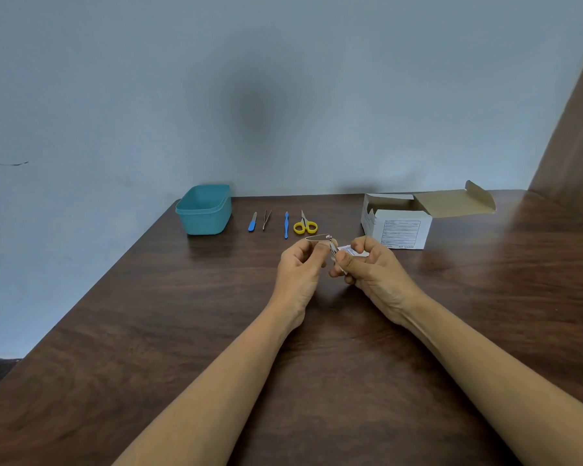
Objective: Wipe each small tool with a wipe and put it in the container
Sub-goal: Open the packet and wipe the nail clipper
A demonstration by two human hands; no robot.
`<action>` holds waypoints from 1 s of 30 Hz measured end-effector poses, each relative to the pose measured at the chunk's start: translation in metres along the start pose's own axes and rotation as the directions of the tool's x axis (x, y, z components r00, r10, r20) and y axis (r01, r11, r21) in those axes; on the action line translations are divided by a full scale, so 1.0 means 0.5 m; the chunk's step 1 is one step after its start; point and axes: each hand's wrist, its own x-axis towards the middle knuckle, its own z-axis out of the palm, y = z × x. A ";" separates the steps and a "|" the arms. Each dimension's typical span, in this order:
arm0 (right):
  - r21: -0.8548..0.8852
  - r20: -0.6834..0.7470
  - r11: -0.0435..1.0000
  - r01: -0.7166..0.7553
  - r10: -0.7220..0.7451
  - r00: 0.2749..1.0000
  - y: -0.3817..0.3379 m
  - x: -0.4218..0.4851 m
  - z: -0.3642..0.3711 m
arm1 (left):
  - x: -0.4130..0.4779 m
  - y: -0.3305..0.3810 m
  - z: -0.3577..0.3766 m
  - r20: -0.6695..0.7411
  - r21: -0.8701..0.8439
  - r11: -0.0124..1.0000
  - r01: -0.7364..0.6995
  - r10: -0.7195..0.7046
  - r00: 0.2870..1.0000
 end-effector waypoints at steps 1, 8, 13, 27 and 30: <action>-0.004 0.011 1.000 -0.006 0.006 1.000 0.000 0.000 0.000 | 0.000 0.001 -0.001 -0.002 -0.005 1.000 0.011 -0.011 1.000; 0.051 0.018 0.998 -0.022 0.021 1.000 0.003 0.000 0.000 | -0.001 0.003 0.000 0.005 -0.025 0.999 0.030 -0.030 1.000; 0.044 -0.026 0.997 -0.059 0.060 0.998 -0.002 0.003 0.001 | 0.003 0.003 -0.004 -0.004 -0.028 0.998 0.050 -0.050 0.999; 0.039 -0.372 0.998 0.042 -0.024 0.928 -0.010 0.017 -0.040 | 0.006 0.035 -0.024 0.260 -0.154 0.943 0.295 -0.250 0.933; 0.014 -0.312 1.000 0.016 -0.011 0.950 -0.018 0.015 -0.037 | 0.005 0.035 -0.024 0.316 -0.044 0.960 0.277 -0.250 0.915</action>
